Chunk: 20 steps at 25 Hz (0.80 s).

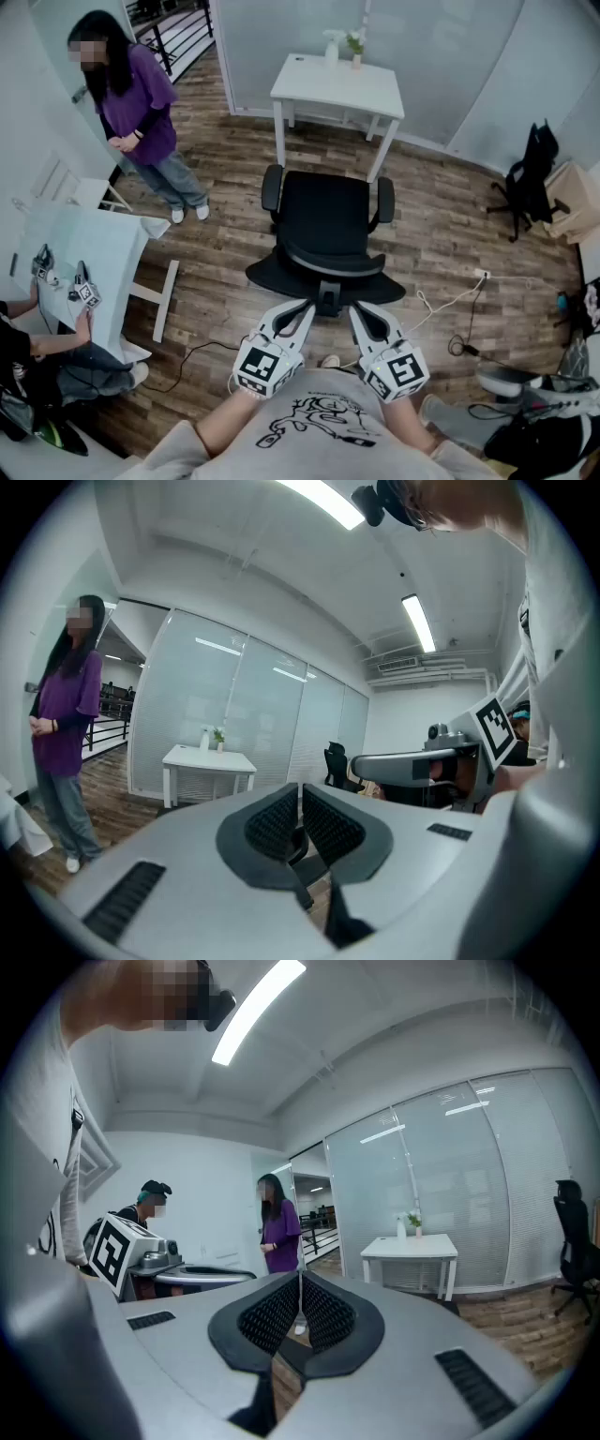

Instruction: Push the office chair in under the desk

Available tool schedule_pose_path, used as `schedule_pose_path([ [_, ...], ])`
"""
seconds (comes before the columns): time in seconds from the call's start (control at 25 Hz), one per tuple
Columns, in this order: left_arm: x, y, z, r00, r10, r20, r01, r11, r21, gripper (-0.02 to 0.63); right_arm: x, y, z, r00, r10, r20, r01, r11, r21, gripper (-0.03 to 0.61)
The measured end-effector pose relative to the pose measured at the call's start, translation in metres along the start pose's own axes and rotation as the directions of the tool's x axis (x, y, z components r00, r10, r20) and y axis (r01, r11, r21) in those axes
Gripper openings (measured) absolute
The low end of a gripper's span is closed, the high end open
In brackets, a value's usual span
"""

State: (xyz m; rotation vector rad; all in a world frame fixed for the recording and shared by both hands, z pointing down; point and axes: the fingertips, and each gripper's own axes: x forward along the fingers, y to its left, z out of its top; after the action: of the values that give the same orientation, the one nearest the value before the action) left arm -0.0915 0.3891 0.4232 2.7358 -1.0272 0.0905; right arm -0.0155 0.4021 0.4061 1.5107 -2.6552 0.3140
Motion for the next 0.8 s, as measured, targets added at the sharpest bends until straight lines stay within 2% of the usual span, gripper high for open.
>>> schedule_pose_path([
  [0.16, -0.003, -0.001, -0.006, 1.000, -0.001, -0.017, 0.001, 1.000, 0.000, 0.018, -0.002, 0.002, 0.001, 1.000, 0.000, 0.003, 0.000, 1.000, -0.004, 0.040],
  [0.44, -0.003, -0.002, -0.001, 1.000, -0.005, -0.001, 0.005, 1.000, 0.008, 0.018, -0.001, 0.002, 0.000, 1.000, 0.002, 0.005, -0.002, 1.000, -0.010, 0.040],
  [0.64, -0.005, 0.005, -0.005, 1.000, -0.002, -0.025, 0.003, 0.999, 0.044, 0.018, 0.004, 0.003, -0.003, 1.000, 0.009, 0.009, -0.009, 1.000, 0.022, 0.041],
  [0.8, -0.006, 0.009, -0.011, 0.999, -0.013, -0.050, 0.018, 0.995, 0.103, 0.018, 0.007, 0.003, -0.007, 1.000, -0.007, -0.001, 0.007, 1.000, -0.012, 0.043],
])
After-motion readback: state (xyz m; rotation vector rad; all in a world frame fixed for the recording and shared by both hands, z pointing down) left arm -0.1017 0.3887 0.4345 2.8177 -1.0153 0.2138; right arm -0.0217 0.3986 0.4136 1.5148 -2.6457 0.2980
